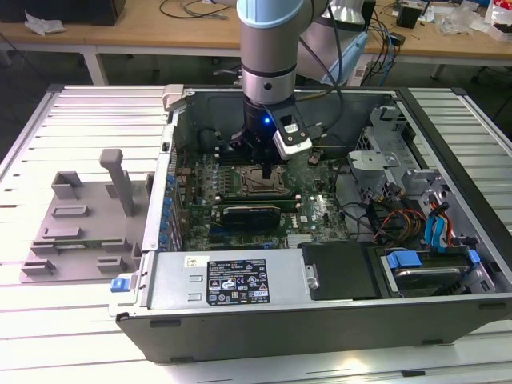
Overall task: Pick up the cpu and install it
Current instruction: 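Install the first cpu locking lever, then install the second cpu locking lever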
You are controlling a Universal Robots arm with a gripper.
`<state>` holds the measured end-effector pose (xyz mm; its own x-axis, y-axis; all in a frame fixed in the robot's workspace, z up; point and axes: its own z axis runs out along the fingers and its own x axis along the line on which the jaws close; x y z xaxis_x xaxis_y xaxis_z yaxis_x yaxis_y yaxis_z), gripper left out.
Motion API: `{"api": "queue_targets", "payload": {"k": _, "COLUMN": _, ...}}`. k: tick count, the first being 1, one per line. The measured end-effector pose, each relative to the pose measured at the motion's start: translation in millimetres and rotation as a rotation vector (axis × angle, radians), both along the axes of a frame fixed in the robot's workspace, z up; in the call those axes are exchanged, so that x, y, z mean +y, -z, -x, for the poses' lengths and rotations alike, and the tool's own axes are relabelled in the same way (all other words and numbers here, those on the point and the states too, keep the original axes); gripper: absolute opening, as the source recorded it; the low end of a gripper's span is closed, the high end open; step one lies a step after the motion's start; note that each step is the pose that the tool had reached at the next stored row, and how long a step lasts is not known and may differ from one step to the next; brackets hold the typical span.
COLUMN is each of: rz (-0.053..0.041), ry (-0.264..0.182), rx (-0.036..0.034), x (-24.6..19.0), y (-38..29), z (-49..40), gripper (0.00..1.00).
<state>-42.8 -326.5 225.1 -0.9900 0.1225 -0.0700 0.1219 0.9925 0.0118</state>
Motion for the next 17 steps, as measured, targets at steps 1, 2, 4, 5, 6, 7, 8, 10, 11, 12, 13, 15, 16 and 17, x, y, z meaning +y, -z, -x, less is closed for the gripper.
{"api": "queue_targets", "payload": {"k": 1, "rz": 0.002, "ry": -0.042, "rx": -0.0001, "x": 0.1, "y": 0.1, "z": 0.0, "gripper": 0.11}}
{"api": "queue_targets", "payload": {"k": 2, "rz": 0.0026, "ry": -0.076, "rx": 0.0, "x": 0.0, "y": -1.1, "z": 0.0, "gripper": 0.11}}
{"api": "queue_targets", "payload": {"k": 4, "rz": 0.0024, "ry": -0.078, "rx": 0.0, "x": 0.0, "y": -12.9, "z": 0.0, "gripper": 0.11}}
{"api": "queue_targets", "payload": {"k": 5, "rz": 0.0024, "ry": -0.078, "rx": -0.0001, "x": 0.0, "y": -15.8, "z": 0.0, "gripper": 0.11}}
{"api": "queue_targets", "payload": {"k": 6, "rz": 0.0024, "ry": -0.078, "rx": 0.0, "x": 0.0, "y": -16.9, "z": 0.0, "gripper": 0.11}}
{"api": "queue_targets", "payload": {"k": 7, "rz": 0.0022, "ry": -0.078, "rx": -0.0002, "x": 0.0, "y": -16.9, "z": 0.0, "gripper": 0.11}}
{"api": "queue_targets", "payload": {"k": 8, "rz": 0.0022, "ry": -0.078, "rx": -0.0001, "x": 0.1, "y": -16.9, "z": 0.0, "gripper": 0.11}}
{"api": "queue_targets", "payload": {"k": 10, "rz": 0.0024, "ry": -0.078, "rx": -0.0001, "x": 0.0, "y": -17.3, "z": 0.0, "gripper": 0.11}}
{"api": "queue_targets", "payload": {"k": 11, "rz": 0.0024, "ry": -0.078, "rx": -0.0001, "x": 0.0, "y": -17.3, "z": 0.0, "gripper": 0.11}}
{"api": "queue_targets", "payload": {"k": 12, "rz": 0.0024, "ry": -0.078, "rx": -0.0001, "x": 0.0, "y": -17.4, "z": 0.0, "gripper": 0.11}}
{"api": "queue_targets", "payload": {"k": 13, "rz": 0.0027, "ry": -0.078, "rx": 0.0002, "x": 0.0, "y": -17.9, "z": 0.0, "gripper": 0.11}}
{"api": "queue_targets", "payload": {"k": 15, "rz": 0.0023, "ry": -0.078, "rx": -0.0001, "x": 0.0, "y": -18.6, "z": 0.0, "gripper": 0.11}}
{"api": "queue_targets", "payload": {"k": 16, "rz": 0.0024, "ry": -0.078, "rx": -0.0001, "x": 0.0, "y": -18.7, "z": 0.0, "gripper": 0.11}}
{"api": "queue_targets", "payload": {"k": 17, "rz": 0.0024, "ry": -0.078, "rx": -0.0001, "x": 0.0, "y": -18.8, "z": 0.0, "gripper": 0.11}}
